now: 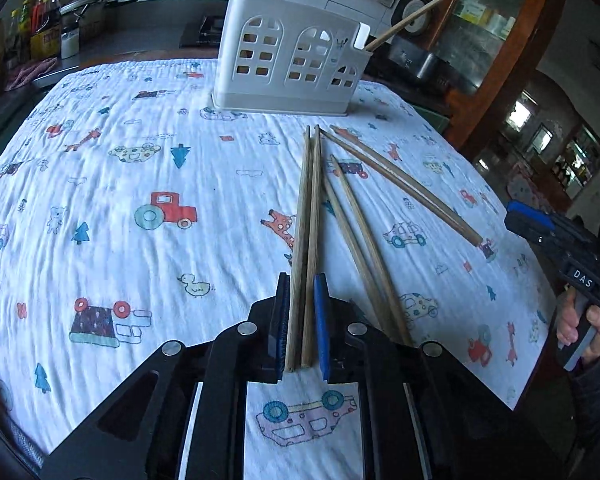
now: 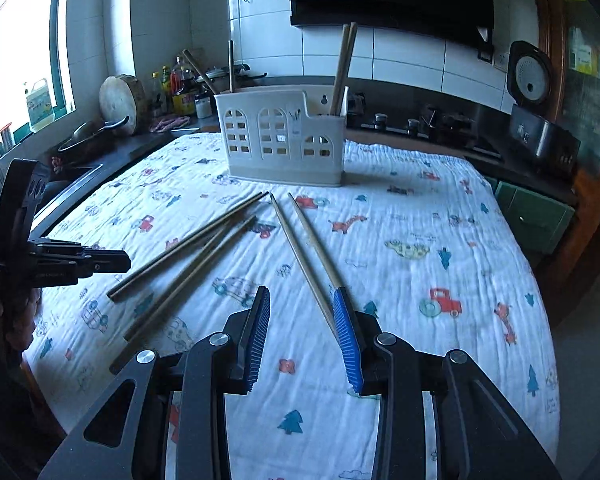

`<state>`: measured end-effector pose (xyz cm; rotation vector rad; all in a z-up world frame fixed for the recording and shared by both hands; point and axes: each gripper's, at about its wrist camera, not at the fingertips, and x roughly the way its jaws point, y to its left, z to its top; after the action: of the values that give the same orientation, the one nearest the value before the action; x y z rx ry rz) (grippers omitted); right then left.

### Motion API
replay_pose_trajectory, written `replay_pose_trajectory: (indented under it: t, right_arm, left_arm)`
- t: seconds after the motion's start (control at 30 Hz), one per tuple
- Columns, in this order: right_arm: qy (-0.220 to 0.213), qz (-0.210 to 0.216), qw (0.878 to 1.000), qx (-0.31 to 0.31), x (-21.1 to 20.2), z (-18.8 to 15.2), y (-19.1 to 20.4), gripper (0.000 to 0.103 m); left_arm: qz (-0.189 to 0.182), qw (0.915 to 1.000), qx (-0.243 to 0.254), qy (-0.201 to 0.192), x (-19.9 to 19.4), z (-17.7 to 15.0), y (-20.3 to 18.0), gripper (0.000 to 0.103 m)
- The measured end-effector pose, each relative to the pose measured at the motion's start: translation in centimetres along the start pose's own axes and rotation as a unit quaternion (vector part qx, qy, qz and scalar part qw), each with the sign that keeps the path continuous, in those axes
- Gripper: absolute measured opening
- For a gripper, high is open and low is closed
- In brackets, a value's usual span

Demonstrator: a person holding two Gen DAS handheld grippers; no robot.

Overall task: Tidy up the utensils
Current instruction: 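Move both grippers back down to the remaining chopsticks, then close the left gripper on a chopstick while the right gripper grasps another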

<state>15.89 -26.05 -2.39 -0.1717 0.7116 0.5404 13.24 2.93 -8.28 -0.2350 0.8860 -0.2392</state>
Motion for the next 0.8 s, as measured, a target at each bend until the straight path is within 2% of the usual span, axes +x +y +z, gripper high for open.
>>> replay_pose_trajectory:
  t: [0.33, 0.7, 0.8]
  right_arm:
    - [0.007, 0.004, 1.000, 0.008, 1.0, 0.2, -0.8, 0.033]
    - [0.027, 0.005, 1.000, -0.016, 2.2, 0.0, -0.4, 0.032]
    - [0.036, 0.008, 0.999, -0.023, 2.8, -0.3, -0.6, 0.031]
  left_arm:
    - [0.006, 0.9998, -0.004, 0.016, 1.5, 0.5, 0.6, 0.009]
    - [0.012, 0.9996, -0.001, 0.025, 1.9, 0.4, 0.4, 0.009]
    - [0.023, 0.9994, 0.008, 0.025, 2.1, 0.3, -0.1, 0.008]
